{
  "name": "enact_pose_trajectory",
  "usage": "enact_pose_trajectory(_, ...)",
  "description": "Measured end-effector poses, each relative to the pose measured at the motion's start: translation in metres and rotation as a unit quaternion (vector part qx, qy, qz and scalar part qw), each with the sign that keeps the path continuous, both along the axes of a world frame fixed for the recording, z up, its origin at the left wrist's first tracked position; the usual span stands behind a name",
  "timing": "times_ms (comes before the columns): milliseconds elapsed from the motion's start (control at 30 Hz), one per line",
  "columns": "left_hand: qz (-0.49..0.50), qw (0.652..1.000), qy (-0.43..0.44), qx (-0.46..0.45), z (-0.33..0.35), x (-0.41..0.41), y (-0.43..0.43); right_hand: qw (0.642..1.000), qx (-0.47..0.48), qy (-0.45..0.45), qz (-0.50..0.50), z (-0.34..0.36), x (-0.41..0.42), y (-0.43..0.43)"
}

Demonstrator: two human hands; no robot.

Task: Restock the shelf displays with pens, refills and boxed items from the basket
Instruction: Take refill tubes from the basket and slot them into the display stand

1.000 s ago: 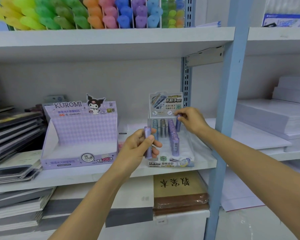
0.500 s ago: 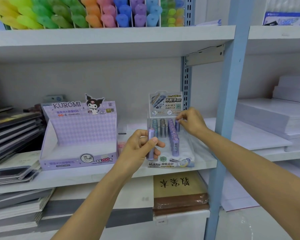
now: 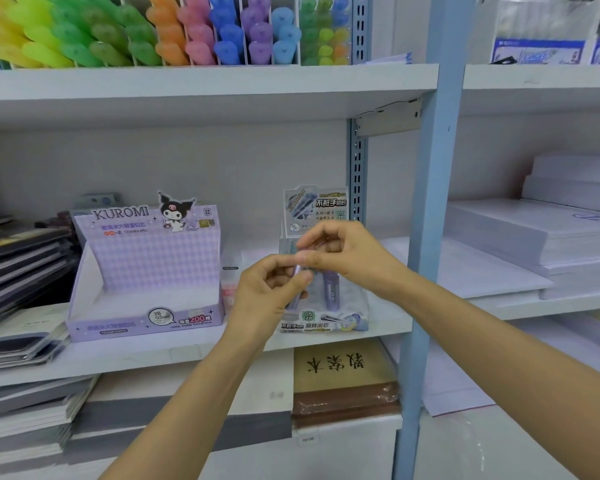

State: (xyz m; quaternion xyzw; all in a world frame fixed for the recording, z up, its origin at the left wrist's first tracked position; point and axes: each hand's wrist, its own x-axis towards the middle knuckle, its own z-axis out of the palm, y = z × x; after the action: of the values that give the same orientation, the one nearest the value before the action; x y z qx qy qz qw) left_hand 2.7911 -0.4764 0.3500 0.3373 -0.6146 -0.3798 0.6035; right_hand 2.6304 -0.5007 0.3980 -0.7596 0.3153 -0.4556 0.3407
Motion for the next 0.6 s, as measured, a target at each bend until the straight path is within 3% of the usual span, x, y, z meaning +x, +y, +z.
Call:
enact_pose_trajectory(100,0.031,0.999,-0.009,-0.005,0.0,-0.005,0.001,0.999,0.013,-0.033,0.009,0.0,-0.004,0.001)
enact_pose_trajectory(200,0.091,0.992,-0.082,-0.04,-0.004,-0.005,0.0,0.997,-0.014,-0.064,-0.032,0.004,-0.012,0.0)
enact_pose_trajectory(333,0.182,0.924,-0.298,-0.156,-0.02,0.003,0.003,0.967,-0.116,-0.077,-0.215,0.016,-0.028,-0.01)
enact_pose_trajectory(433,0.137,0.863,-0.46,-0.157,-0.037,0.006,0.008,0.942,-0.166,-0.03,-0.29,0.016,-0.032,-0.023)
enact_pose_trajectory(500,0.113,0.845,-0.498,-0.159,-0.046,0.007,0.009,0.941,-0.154,-0.004,-0.301,0.01,-0.031,-0.033)
enact_pose_trajectory(600,0.118,0.844,-0.496,-0.169,-0.047,0.008,0.011,0.941,-0.122,0.018,-0.316,-0.004,-0.03,-0.049)
